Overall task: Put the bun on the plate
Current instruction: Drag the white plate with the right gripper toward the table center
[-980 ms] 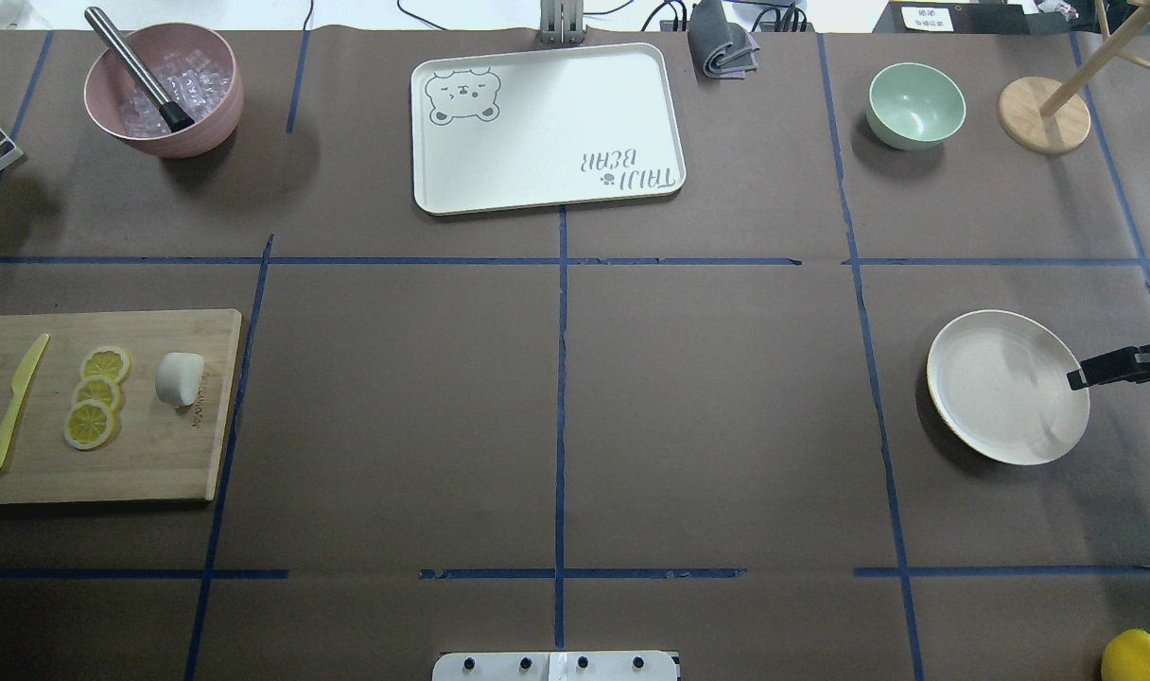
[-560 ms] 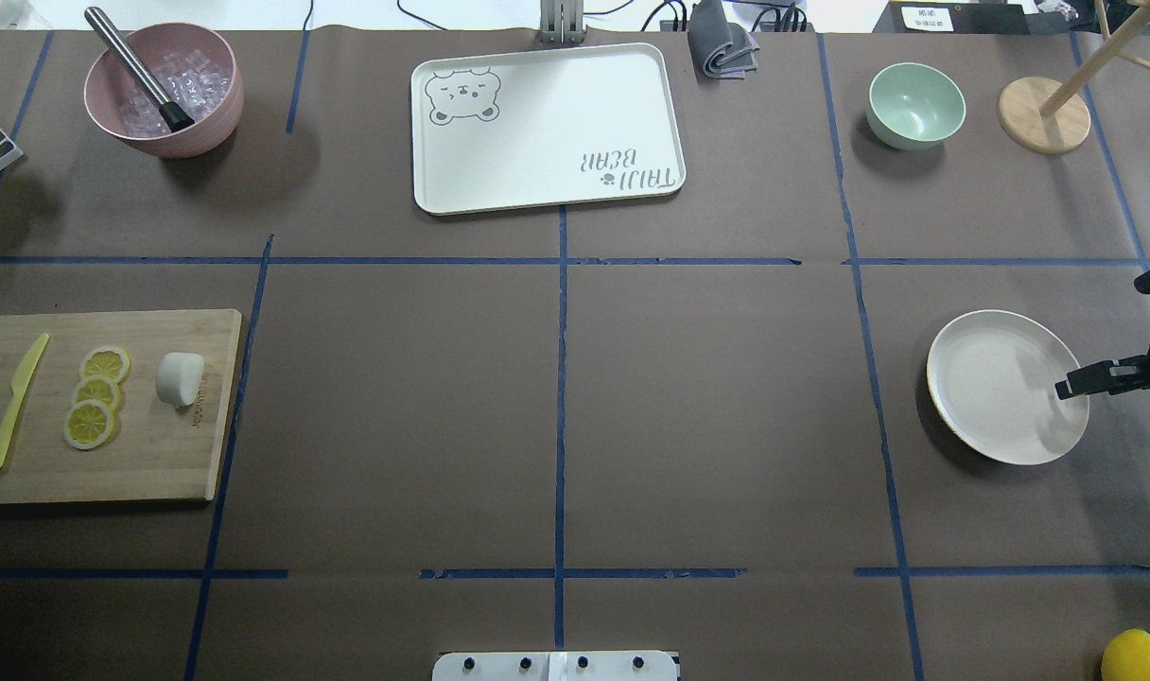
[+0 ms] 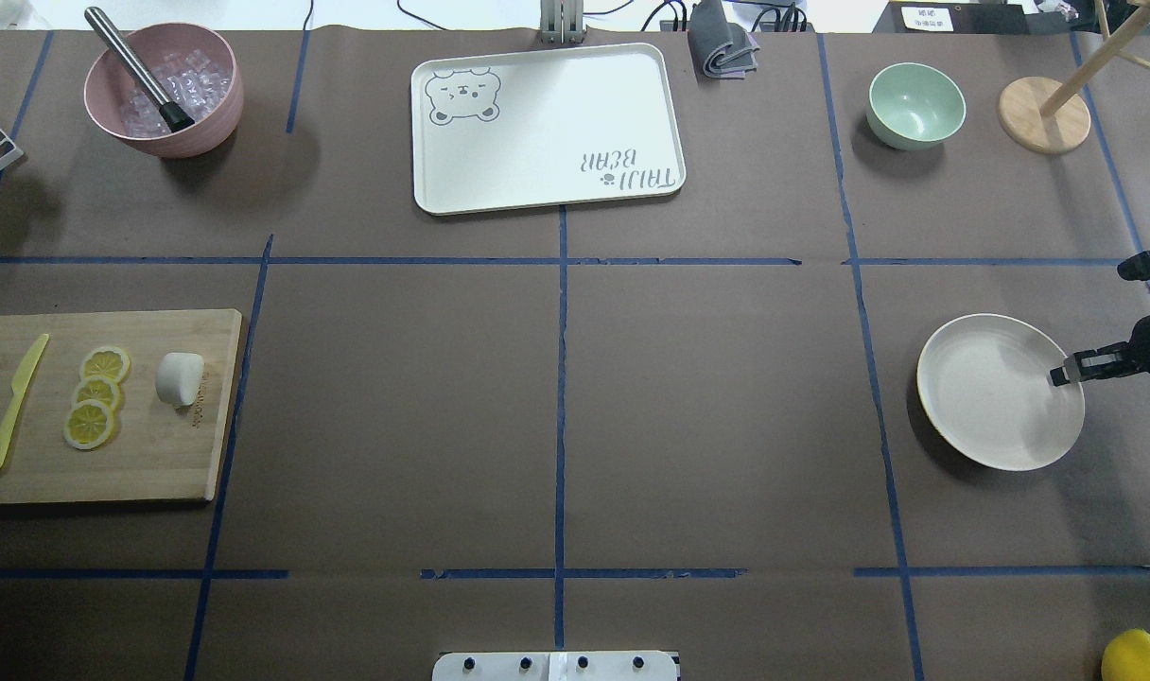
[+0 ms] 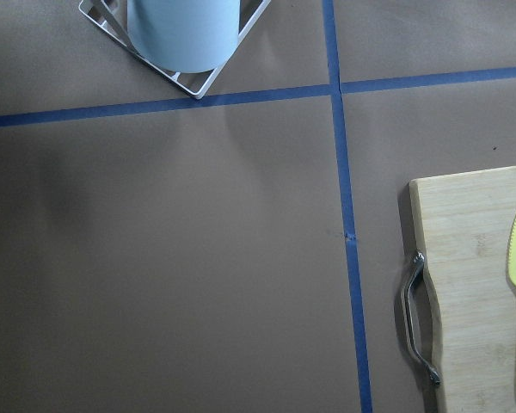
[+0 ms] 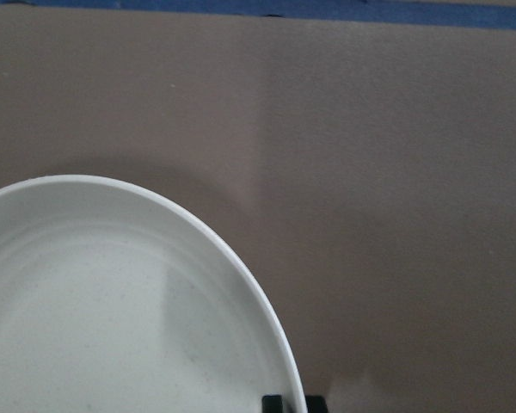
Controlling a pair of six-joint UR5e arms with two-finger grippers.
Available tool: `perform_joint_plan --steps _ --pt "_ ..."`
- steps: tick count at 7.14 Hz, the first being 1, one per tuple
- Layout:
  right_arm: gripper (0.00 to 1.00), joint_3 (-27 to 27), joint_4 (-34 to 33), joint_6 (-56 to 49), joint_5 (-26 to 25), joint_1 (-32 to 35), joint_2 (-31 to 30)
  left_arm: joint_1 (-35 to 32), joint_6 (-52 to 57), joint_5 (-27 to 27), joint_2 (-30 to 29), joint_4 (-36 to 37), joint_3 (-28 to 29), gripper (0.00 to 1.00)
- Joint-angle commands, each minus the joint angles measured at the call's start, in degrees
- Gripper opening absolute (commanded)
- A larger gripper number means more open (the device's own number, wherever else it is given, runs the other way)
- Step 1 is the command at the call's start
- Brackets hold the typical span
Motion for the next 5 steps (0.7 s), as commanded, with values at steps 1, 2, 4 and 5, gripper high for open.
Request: perform_joint_plan --steps 1,2,4,5 --pt "0.0 5.6 -0.5 6.9 2.4 0.0 1.1 0.0 0.0 0.0 0.1 0.0 0.0 1.0" --pt "0.01 6.6 -0.5 10.0 2.7 -0.2 4.7 0.0 0.0 0.0 0.1 0.0 0.0 1.0" --pt "0.02 7.4 -0.7 23.1 1.9 -7.4 15.3 0.0 0.0 0.0 0.1 0.0 0.0 1.0" --pt "0.03 7.2 -0.8 33.2 -1.3 -13.6 21.5 0.0 0.0 0.0 0.1 0.0 0.0 1.0"
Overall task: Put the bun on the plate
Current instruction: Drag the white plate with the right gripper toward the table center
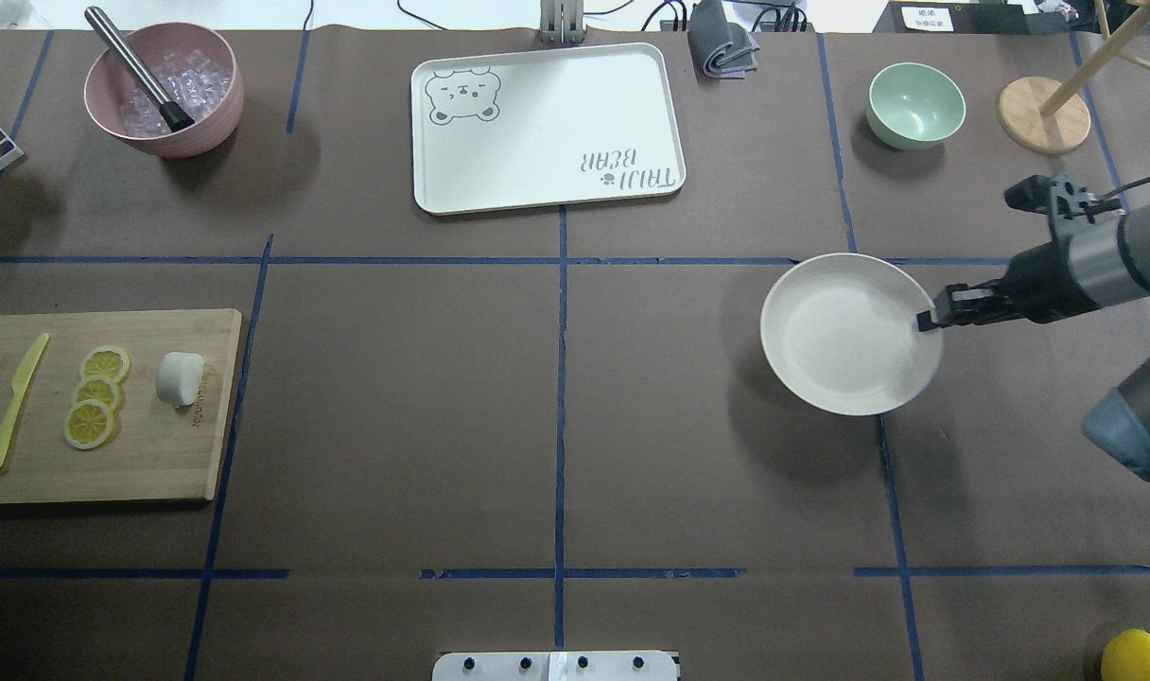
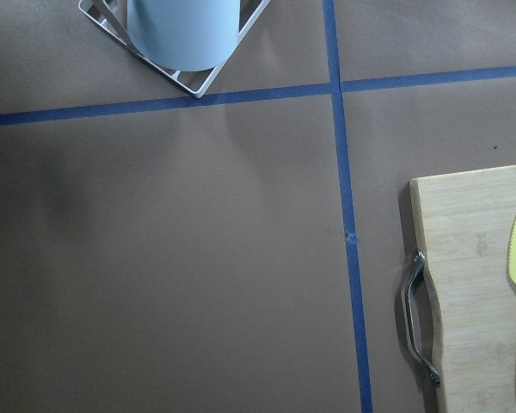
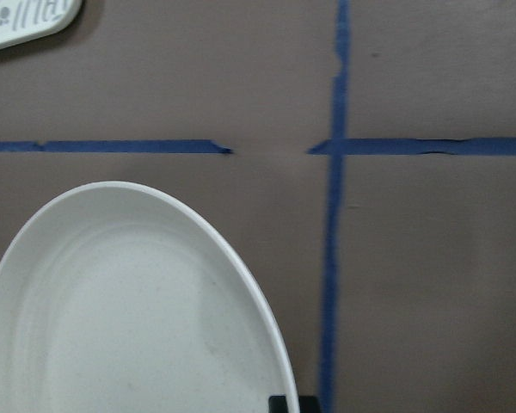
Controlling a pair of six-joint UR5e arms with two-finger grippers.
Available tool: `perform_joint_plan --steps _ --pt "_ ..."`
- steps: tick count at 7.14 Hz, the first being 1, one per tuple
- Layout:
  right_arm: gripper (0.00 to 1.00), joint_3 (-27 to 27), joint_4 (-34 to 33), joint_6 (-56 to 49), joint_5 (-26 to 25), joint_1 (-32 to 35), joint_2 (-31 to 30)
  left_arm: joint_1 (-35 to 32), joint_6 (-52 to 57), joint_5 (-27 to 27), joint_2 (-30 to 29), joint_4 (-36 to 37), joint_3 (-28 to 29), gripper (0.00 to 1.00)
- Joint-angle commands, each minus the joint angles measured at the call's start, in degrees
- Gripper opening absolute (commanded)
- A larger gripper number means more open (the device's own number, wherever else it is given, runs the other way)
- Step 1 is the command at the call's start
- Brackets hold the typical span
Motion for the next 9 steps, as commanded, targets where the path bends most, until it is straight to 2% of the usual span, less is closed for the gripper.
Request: perform_joint_plan --steps 1,2,3,4,5,8,9 --pt "0.03 -0.1 -0.3 16.8 -10.4 -12.9 12.1 0.0 0.0 0.0 0.1 0.1 0.0 1.0" --pt "0.03 -0.4 -3.7 20.0 -16.6 -18.4 15.9 0.0 0.0 0.0 0.2 0.1 0.0 1.0" --pt "0.03 -1.4 -10.8 20.0 -20.1 -21.2 20.7 0.0 0.0 0.0 0.2 0.1 0.1 1.0" --pt "0.03 -3.6 -13.5 20.0 -23.1 -23.6 23.5 0.0 0.0 0.0 0.3 0.1 0.1 1.0" --pt "0.04 -5.2 -13.1 20.0 -24.3 -24.5 23.7 0.0 0.0 -0.1 0.3 0.1 0.0 1.0" --pt "0.08 -5.6 -13.7 19.2 -24.0 -23.4 22.8 0.0 0.0 -0.2 0.3 0.1 0.0 1.0" --pt "0.42 -5.6 -13.8 19.1 -23.8 -22.8 22.5 0.0 0.0 -0.2 0.3 0.1 0.0 1.0"
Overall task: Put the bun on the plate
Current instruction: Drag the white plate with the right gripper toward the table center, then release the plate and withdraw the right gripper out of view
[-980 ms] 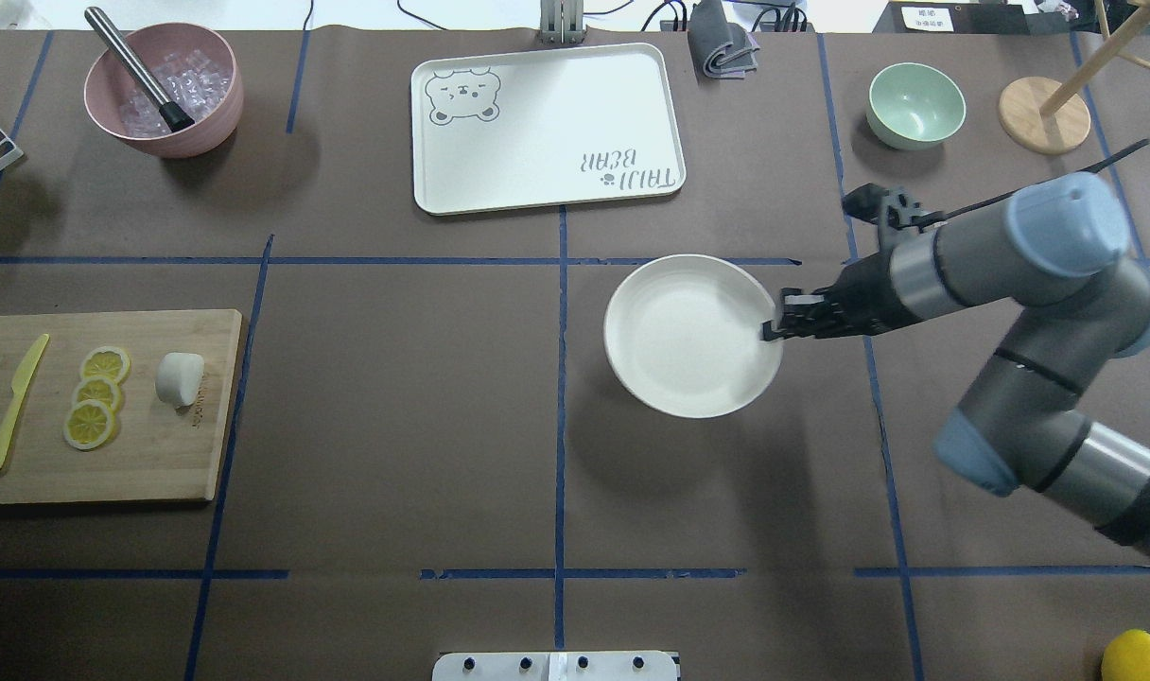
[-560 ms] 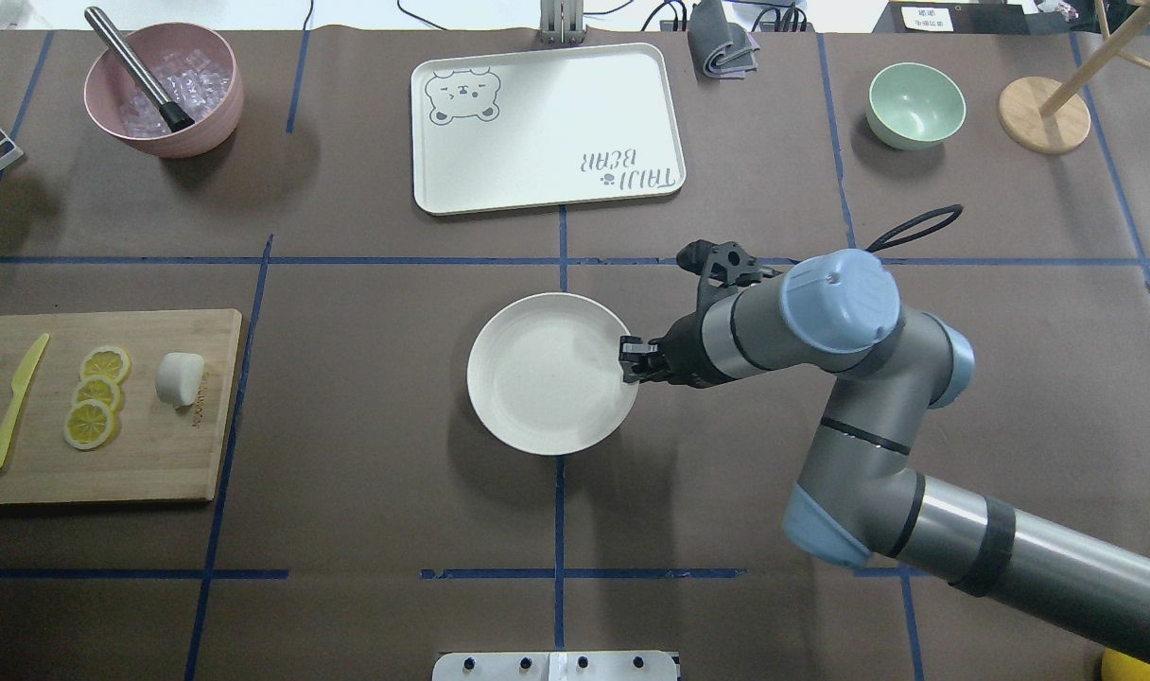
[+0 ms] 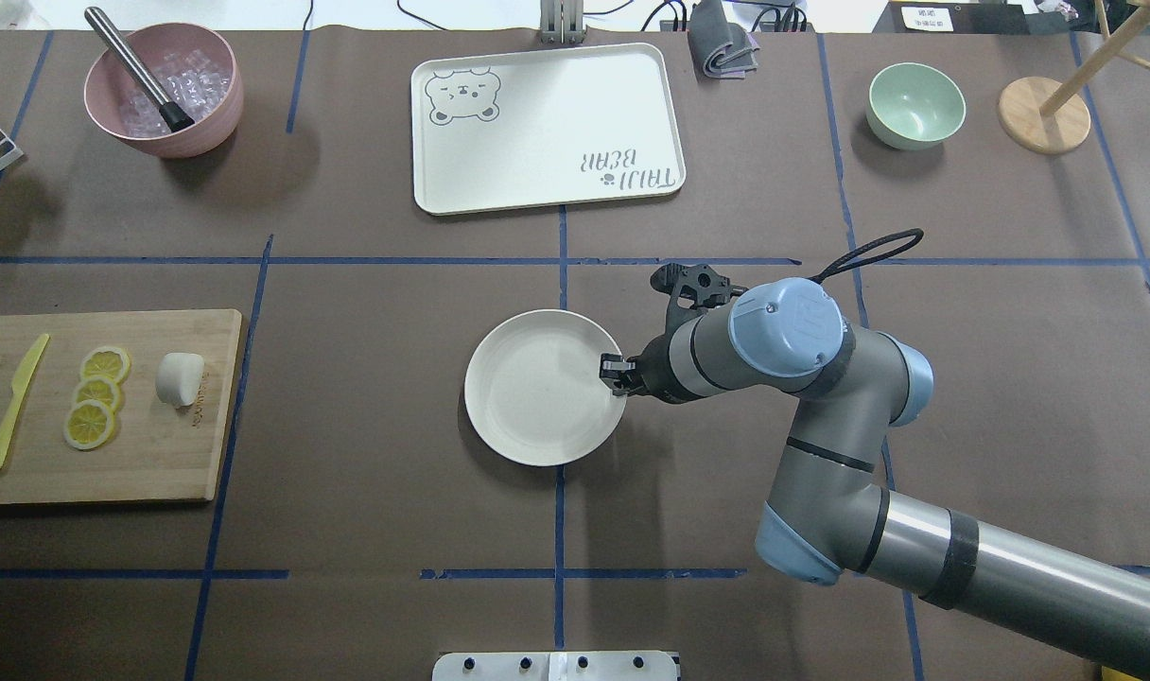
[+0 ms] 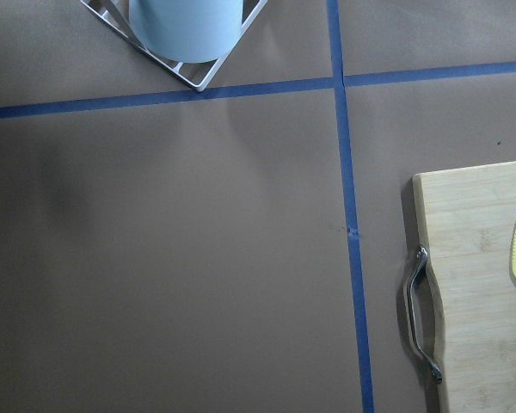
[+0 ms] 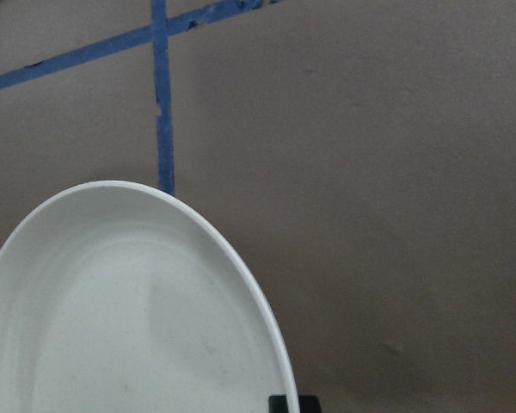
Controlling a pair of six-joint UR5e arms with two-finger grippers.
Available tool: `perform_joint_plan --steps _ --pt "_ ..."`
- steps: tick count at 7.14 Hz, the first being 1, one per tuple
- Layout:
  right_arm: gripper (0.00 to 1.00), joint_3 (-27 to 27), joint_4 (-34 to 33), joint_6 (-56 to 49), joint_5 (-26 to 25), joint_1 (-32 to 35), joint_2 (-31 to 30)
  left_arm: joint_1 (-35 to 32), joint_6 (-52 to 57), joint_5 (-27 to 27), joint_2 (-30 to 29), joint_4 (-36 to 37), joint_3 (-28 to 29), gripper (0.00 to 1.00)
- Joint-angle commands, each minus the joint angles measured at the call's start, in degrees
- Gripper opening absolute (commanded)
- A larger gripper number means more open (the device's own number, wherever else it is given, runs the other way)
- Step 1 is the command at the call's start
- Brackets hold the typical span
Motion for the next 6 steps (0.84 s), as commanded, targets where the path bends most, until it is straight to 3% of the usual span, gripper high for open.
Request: perform_joint_plan --steps 1,2,3,5,6 --pt "0.98 -0.1 -0.1 -0.2 0.2 0.7 -1.1 0.0 0.0 0.0 0.0 0.0 0.0 1.0" --pt "1.0 0.1 -2.0 -0.2 0.7 1.1 -1.5 0.0 0.2 0.0 0.0 0.0 0.1 1.0" --pt "1.0 0.7 -9.6 -0.6 4.6 3.8 -1.2 0.2 0.3 0.0 -0.1 -0.1 0.1 1.0" --pt "1.0 3.4 -18.3 -15.7 15.1 13.4 -2.9 3.3 -0.3 0.2 -0.8 -0.4 0.0 1.0" --pt "1.0 4.1 -21.1 -20.9 16.8 17.8 -4.1 3.5 -0.2 0.3 -1.0 -0.5 0.3 1.0"
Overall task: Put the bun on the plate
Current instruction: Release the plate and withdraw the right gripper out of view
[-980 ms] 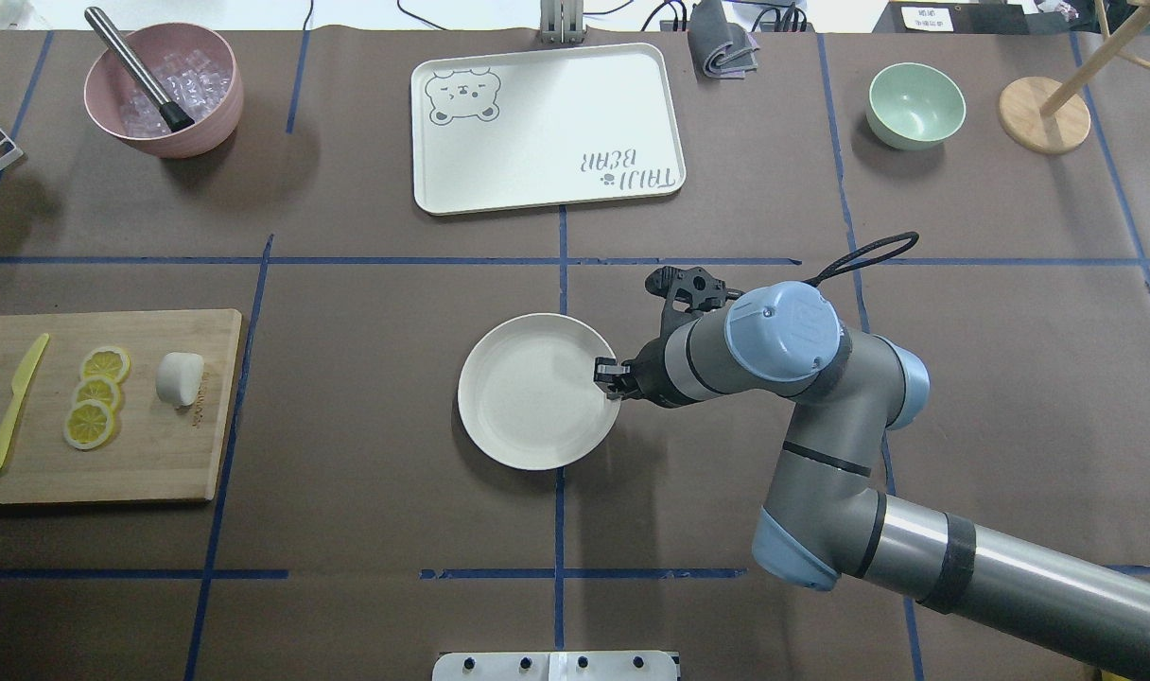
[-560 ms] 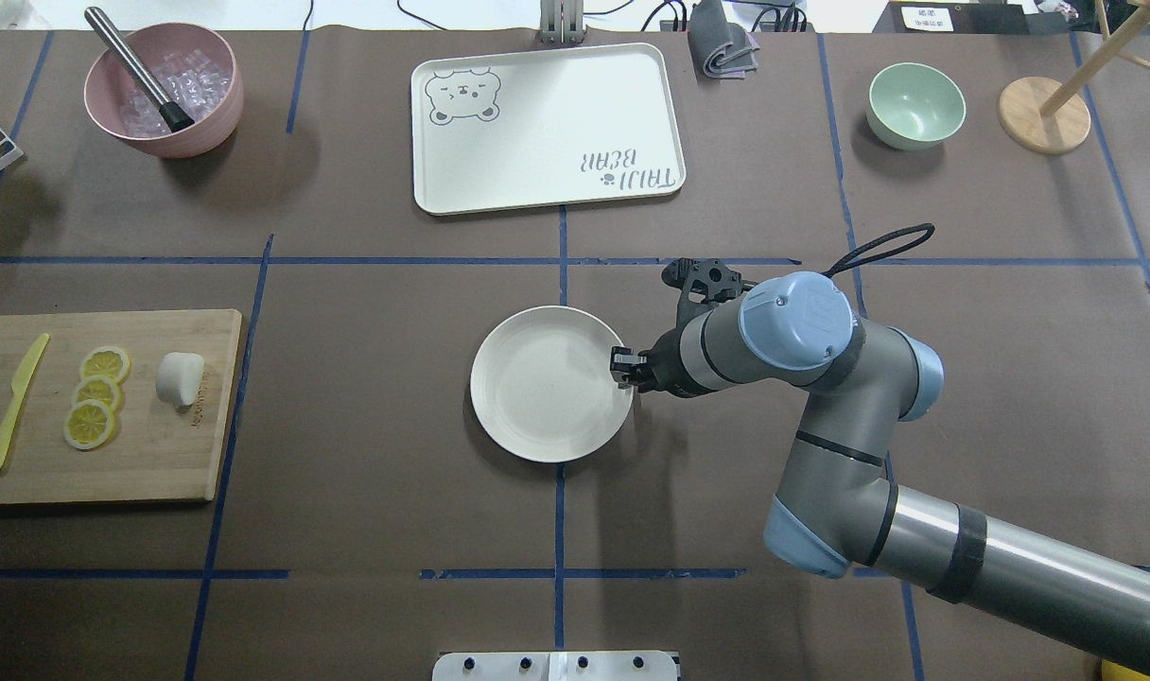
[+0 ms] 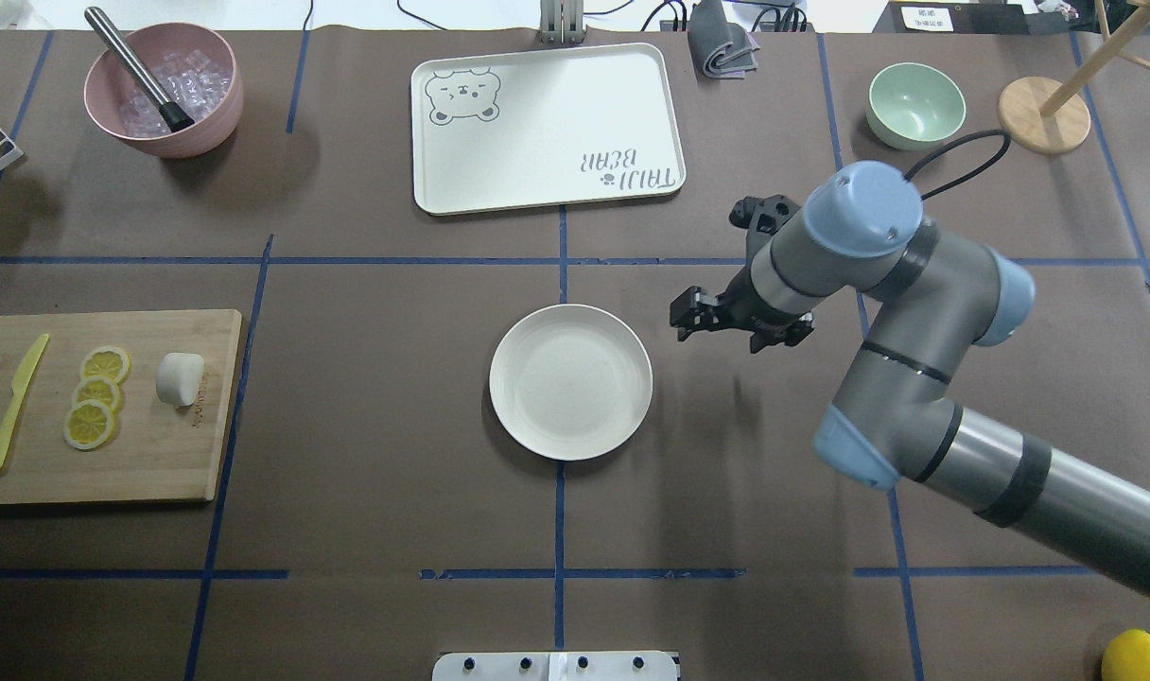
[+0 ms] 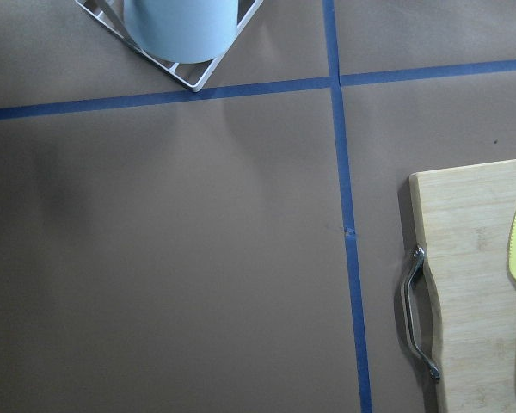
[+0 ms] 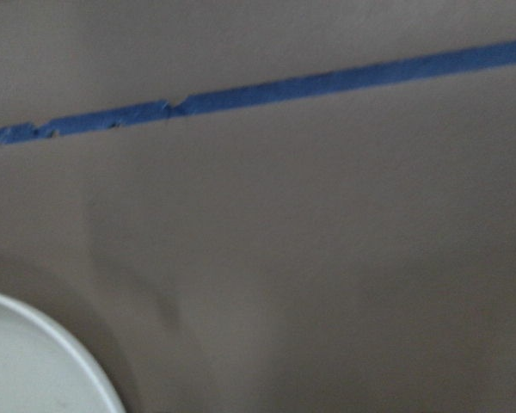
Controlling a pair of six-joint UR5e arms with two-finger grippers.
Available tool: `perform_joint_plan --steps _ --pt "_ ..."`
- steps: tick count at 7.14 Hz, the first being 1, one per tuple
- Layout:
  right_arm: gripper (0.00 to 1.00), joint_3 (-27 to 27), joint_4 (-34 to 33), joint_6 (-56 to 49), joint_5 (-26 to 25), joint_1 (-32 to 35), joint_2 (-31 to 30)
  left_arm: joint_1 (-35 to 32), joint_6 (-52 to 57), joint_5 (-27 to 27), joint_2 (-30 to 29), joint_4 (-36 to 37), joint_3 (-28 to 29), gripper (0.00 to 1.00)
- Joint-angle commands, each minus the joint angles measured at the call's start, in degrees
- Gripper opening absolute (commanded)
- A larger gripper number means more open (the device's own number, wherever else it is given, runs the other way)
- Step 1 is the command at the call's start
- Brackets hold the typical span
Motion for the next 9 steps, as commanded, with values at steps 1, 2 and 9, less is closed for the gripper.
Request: perform_joint_plan --steps 1,2,9 --pt "1.0 1.3 -8.9 -13.4 7.1 10.3 -1.5 1.0 -0.2 0.1 -0.9 -0.1 0.0 1.0" --pt "1.0 2.4 -11.7 -20.8 7.4 13.0 -2.3 1.1 -0.3 0.1 -1.0 0.0 0.1 1.0" --pt "1.0 9.6 -12.8 -68.9 8.3 42.9 -35.7 11.8 -12.7 -0.4 -9.8 -6.0 -1.5 1.0"
